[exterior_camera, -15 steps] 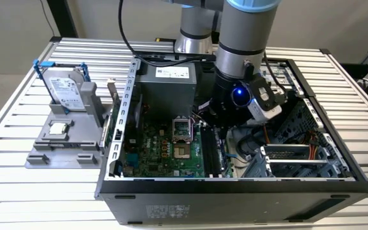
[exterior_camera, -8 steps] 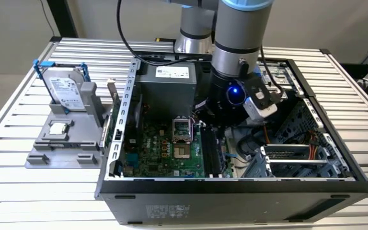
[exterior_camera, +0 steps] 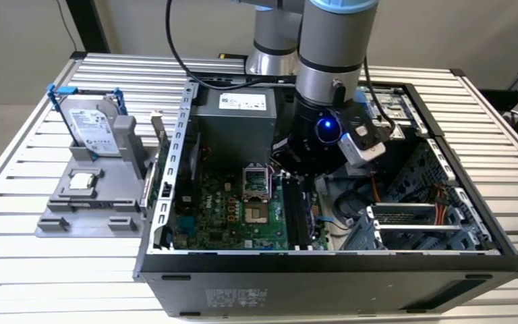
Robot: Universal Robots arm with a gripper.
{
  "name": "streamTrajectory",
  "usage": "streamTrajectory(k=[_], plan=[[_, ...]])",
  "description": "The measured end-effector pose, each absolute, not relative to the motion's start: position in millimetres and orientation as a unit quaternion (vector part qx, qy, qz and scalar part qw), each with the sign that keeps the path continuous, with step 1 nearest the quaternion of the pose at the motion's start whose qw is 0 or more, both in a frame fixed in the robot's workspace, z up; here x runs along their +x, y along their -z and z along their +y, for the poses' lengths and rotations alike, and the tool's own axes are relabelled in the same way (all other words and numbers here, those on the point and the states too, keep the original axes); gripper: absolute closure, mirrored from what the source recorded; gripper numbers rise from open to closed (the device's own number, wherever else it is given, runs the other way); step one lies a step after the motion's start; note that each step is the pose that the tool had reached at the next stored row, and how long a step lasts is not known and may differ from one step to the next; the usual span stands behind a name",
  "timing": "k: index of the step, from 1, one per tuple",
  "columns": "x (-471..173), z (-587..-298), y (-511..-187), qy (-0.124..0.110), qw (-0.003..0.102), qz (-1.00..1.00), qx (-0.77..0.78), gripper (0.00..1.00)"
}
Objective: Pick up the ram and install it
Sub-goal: 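Insert the ram into the slot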
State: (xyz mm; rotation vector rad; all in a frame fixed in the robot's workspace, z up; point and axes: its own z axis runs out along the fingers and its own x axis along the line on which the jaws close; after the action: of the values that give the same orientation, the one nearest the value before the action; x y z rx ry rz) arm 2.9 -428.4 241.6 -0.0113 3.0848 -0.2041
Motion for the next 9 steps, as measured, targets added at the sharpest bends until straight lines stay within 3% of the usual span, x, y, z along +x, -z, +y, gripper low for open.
streamTrajectory(k=[9], plan=[[3.3,-428.1,-234.3,0.066,0.025,0.997,-0.004,1.0]])
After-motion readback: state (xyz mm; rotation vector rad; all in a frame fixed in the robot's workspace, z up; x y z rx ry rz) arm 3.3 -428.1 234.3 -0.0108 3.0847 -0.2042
